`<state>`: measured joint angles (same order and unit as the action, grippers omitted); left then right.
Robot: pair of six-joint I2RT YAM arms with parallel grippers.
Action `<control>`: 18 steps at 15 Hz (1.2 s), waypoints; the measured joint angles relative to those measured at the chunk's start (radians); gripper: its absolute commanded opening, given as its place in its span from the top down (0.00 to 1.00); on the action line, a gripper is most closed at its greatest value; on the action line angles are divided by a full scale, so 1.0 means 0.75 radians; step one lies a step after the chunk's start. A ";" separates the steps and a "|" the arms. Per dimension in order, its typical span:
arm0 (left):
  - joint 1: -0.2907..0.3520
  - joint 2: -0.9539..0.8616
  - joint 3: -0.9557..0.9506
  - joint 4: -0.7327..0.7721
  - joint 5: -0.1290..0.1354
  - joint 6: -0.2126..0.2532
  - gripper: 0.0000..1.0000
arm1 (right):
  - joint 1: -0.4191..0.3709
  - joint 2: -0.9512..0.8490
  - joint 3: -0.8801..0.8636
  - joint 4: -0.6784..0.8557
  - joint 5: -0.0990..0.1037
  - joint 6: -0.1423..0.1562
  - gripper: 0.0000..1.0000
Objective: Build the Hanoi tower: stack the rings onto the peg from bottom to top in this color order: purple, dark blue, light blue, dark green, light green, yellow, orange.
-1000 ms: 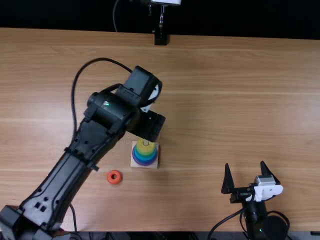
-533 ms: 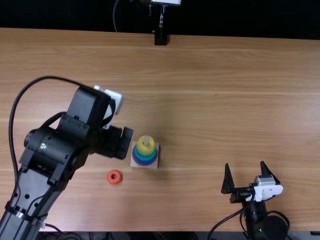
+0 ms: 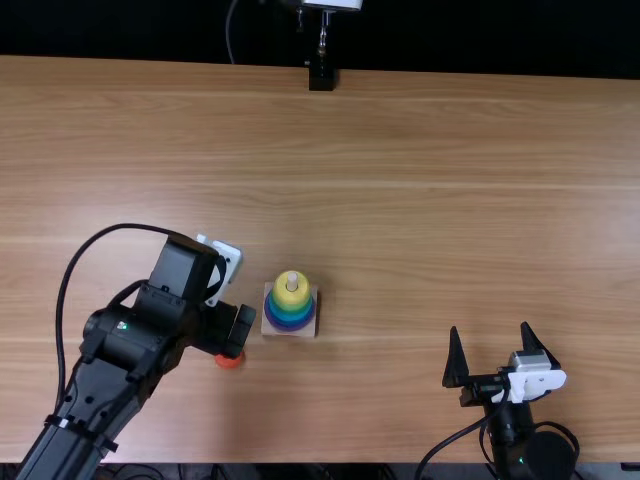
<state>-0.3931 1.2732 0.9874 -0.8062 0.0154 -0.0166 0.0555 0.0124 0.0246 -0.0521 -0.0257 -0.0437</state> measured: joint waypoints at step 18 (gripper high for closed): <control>-0.113 0.265 -0.207 0.187 0.001 0.027 0.00 | 0.001 0.001 0.000 0.000 0.000 0.000 0.00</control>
<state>-0.4782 1.4719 0.8322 -0.6662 0.0162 0.0040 0.0559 0.0128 0.0246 -0.0521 -0.0257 -0.0437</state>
